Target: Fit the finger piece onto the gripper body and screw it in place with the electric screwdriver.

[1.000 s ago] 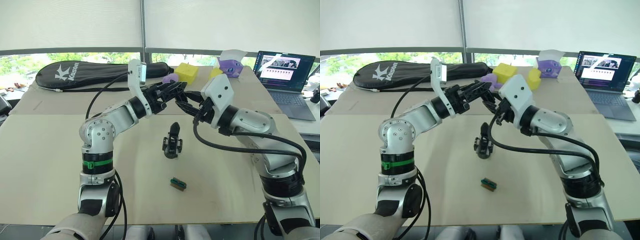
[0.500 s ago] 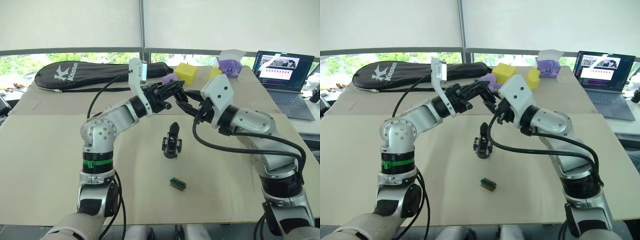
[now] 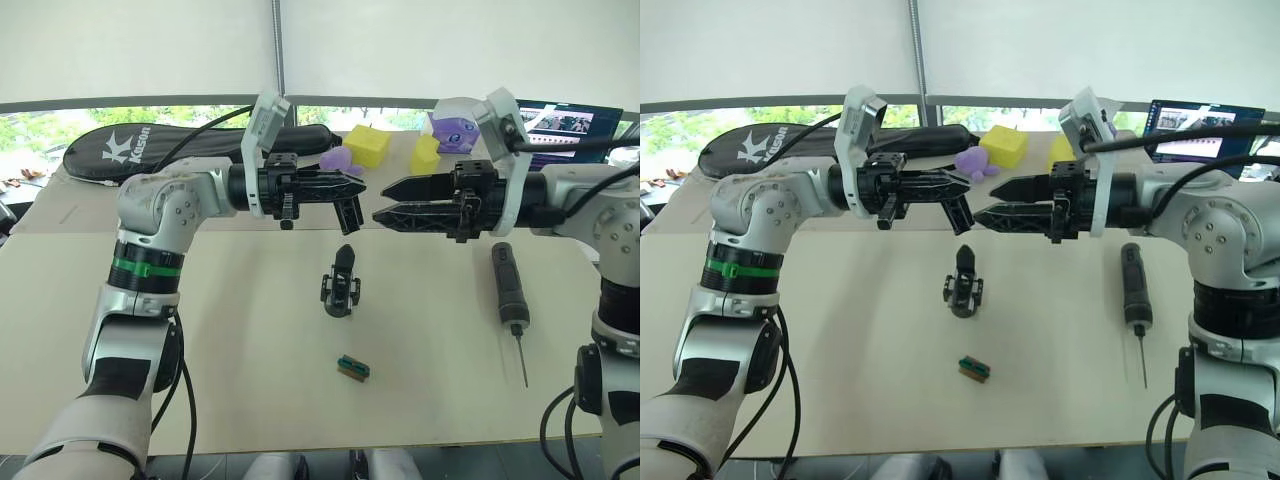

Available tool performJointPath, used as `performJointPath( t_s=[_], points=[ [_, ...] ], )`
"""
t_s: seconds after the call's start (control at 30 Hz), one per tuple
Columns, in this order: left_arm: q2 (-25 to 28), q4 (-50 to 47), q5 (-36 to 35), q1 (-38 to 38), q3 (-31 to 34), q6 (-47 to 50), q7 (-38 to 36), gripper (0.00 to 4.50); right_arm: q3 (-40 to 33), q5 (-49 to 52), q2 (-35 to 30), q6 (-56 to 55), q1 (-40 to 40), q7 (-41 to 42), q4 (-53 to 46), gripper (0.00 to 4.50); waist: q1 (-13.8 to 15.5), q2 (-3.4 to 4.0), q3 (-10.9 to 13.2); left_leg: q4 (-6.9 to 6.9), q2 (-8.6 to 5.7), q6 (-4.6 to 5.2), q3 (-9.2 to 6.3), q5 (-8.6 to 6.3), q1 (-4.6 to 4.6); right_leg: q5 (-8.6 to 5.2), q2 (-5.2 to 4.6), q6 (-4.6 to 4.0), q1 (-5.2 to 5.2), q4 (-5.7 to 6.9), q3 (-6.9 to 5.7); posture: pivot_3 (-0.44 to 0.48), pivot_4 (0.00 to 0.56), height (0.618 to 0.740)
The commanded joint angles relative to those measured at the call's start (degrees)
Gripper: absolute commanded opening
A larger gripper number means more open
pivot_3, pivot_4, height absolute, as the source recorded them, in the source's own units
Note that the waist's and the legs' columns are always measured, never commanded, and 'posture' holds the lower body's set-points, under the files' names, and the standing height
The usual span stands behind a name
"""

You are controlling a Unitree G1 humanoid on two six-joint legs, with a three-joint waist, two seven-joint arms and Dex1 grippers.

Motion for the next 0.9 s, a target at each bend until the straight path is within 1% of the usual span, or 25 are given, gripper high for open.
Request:
performJointPath(
  t_s=[0.03,0.2,0.33,0.43,0.6,0.63,0.67,0.9],
  points=[
    [-0.3,0.1,0.7,-1.7,0.0,-0.8,-2.7,0.01,1.1,0.3,1.1,-0.3,-2.7,1.1,1.0,3.5,0.0,0.0,0.0,0.03,0.01,0.0,-0.04,0.0,-0.07,0.0,0.0,0.0,-0.04,0.01,-0.01,0.0,0.15,0.74],
    [-0.8,-0.5,1.4,-1.8,0.2,-0.5,-3.6,0.01,2.2,-0.2,3.1,-1.0,-4.4,1.3,2.4,3.5,0.2,0.0,0.0,0.19,0.0,0.02,-0.18,0.0,-0.4,0.03,-0.01,-0.05,-0.21,0.03,-0.08,0.0,0.15,0.74],
    [-1.2,-0.4,1.7,-1.8,0.5,-0.5,-3.5,0.01,3.1,-0.6,3.8,-1.6,-4.5,1.9,1.9,3.5,0.4,0.0,0.0,0.21,0.0,0.03,-0.24,-0.01,-0.43,0.05,-0.01,-0.07,-0.21,0.01,-0.09,0.0,0.15,0.74],
    [-1.5,-0.4,2.0,-1.7,0.6,-0.5,-3.4,0.01,3.7,-1.6,4.1,-2.9,-4.4,2.1,1.8,2.73,0.5,0.0,0.0,0.21,0.0,0.03,-0.25,-0.01,-0.44,0.05,-0.01,-0.07,-0.21,0.02,-0.09,0.0,0.15,0.74],
    [-1.9,-0.2,2.0,-1.8,1.1,-0.2,-3.3,0.01,4.2,-2.9,4.7,-4.8,-4.3,2.4,1.6,0.9,0.5,0.0,0.0,0.21,0.0,0.04,-0.27,-0.01,-0.45,0.05,0.0,-0.07,-0.23,0.04,-0.09,0.0,0.15,0.74],
    [-2.0,-0.3,2.1,-1.7,1.1,-0.1,-3.5,0.01,4.1,-2.9,4.9,-4.9,-4.3,2.6,1.7,0.59,0.5,0.0,0.0,0.21,0.0,0.04,-0.27,-0.01,-0.45,0.05,0.0,-0.07,-0.24,0.04,-0.09,0.0,0.15,0.74],
    [-2.0,-0.3,2.2,-1.7,1.2,-0.1,-3.6,0.02,4.2,-3.0,4.9,-5.1,-4.3,2.9,1.6,0.38,0.5,0.0,0.0,0.21,0.0,0.04,-0.27,-0.01,-0.45,0.05,0.0,-0.07,-0.25,0.05,-0.09,0.0,0.15,0.74],
    [-2.2,0.9,2.7,-2.4,1.4,-0.3,-4.3,0.02,5.1,-4.7,4.8,-7.5,-3.3,3.8,0.6,0.37,0.5,0.0,0.0,0.22,0.0,0.04,-0.29,-0.01,-0.47,0.05,0.0,-0.07,-0.25,0.05,-0.1,0.0,0.15,0.74]
  ],
)
